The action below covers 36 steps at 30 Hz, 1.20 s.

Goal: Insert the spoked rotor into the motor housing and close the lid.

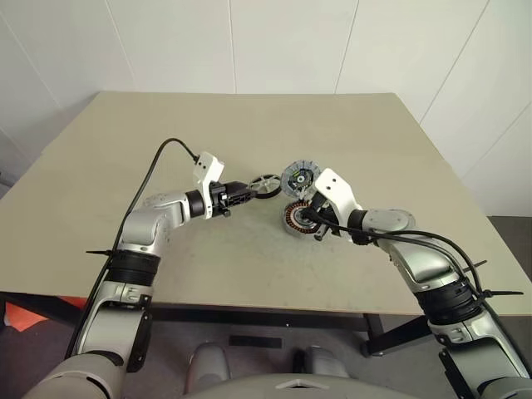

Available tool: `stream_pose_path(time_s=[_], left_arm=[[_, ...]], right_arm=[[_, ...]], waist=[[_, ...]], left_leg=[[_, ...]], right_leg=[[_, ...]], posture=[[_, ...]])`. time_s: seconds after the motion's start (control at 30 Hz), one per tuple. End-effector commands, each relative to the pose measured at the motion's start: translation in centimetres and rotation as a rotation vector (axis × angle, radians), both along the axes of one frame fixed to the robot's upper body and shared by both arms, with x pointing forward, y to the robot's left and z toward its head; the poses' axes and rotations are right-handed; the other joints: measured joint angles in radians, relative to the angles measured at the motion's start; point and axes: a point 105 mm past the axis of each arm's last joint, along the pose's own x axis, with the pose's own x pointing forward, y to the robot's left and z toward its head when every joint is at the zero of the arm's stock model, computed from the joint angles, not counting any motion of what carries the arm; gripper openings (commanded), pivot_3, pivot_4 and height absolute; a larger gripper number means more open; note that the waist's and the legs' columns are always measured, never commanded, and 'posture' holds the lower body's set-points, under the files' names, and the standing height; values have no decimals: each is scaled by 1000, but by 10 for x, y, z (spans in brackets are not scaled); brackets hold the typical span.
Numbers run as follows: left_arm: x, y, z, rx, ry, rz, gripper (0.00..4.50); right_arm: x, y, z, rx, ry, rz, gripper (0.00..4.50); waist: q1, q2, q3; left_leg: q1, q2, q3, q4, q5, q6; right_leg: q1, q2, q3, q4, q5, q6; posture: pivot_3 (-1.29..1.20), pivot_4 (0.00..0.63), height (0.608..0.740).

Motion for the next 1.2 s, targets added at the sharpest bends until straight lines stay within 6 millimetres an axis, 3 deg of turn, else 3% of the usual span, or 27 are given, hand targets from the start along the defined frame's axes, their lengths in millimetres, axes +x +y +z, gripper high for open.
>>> stream_pose_path(time_s=[0.03, 0.4, 0.77, 0.87, 1.0, 1.2], left_arm=[[0, 0, 13, -17, -45, -2, 2116], [2, 0, 10, -10, -41, 7, 2116], [2, 2, 7, -5, -37, 18, 2116], [2, 2, 7, -5, -36, 19, 2116], [2, 2, 6, -4, -36, 22, 2116], [4, 6, 6, 0, -36, 33, 2116]], right_arm=[[6, -2, 20, -6, -71, -5, 23], [4, -6, -2, -11, -5, -28, 23], [13, -5, 31, -9, -108, -13, 23], [13, -4, 33, -10, -111, -10, 23], [12, -3, 21, -8, -73, -15, 23], [6, -1, -13, -5, 31, -39, 23]], waist=[[0, 0, 0], [0, 0, 0], [0, 0, 0], [0, 0, 0], [0, 0, 0], [0, 0, 0]], left_leg=[[0, 0, 0, 0, 0, 0], [0, 0, 0, 0, 0, 0], [0, 0, 0, 0, 0, 0], [0, 0, 0, 0, 0, 0], [0, 0, 0, 0, 0, 0], [0, 0, 0, 0, 0, 0]], right_leg=[[0, 0, 0, 0, 0, 0], [0, 0, 0, 0, 0, 0], [0, 0, 0, 0, 0, 0], [0, 0, 0, 0, 0, 0], [0, 0, 0, 0, 0, 0], [0, 0, 0, 0, 0, 0]], posture=[[0, 0, 740], [0, 0, 740], [0, 0, 740], [0, 0, 740], [0, 0, 740], [0, 0, 740]])
